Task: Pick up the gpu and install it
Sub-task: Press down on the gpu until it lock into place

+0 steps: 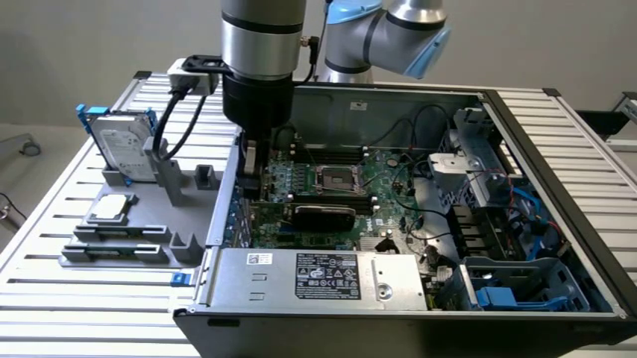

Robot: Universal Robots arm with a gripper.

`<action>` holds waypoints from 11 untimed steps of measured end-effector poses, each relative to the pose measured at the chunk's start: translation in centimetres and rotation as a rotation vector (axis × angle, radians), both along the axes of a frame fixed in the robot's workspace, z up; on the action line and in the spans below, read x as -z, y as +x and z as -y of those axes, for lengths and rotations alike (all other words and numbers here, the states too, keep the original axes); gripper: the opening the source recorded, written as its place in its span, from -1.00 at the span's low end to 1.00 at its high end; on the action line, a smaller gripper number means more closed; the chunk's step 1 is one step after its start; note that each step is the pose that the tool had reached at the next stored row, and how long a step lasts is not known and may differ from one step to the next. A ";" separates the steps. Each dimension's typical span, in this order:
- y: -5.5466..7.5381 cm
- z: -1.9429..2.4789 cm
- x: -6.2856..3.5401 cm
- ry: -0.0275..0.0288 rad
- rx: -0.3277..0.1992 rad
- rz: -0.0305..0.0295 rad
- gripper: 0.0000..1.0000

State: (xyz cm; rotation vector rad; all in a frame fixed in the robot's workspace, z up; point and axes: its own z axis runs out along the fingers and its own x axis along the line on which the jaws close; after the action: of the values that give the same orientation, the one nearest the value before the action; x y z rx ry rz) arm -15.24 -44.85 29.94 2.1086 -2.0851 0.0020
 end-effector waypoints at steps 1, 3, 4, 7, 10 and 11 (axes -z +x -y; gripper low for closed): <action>0.0 -0.07 0.01 -0.0003 0.001 0.0001 -0.79; 0.0 -0.20 0.04 0.0002 0.003 0.0005 -0.79; 0.0 -0.22 0.08 0.0015 0.004 0.0011 -0.79; 0.0 -0.21 0.07 0.0007 0.004 0.0009 -0.79; 0.0 -0.22 0.02 0.0007 0.005 0.0002 -0.79; 0.0 -0.22 -0.06 0.0014 0.005 0.0003 -0.79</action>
State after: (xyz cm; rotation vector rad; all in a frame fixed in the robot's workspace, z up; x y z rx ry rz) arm -15.21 -44.62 30.00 2.1045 -2.0909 0.0003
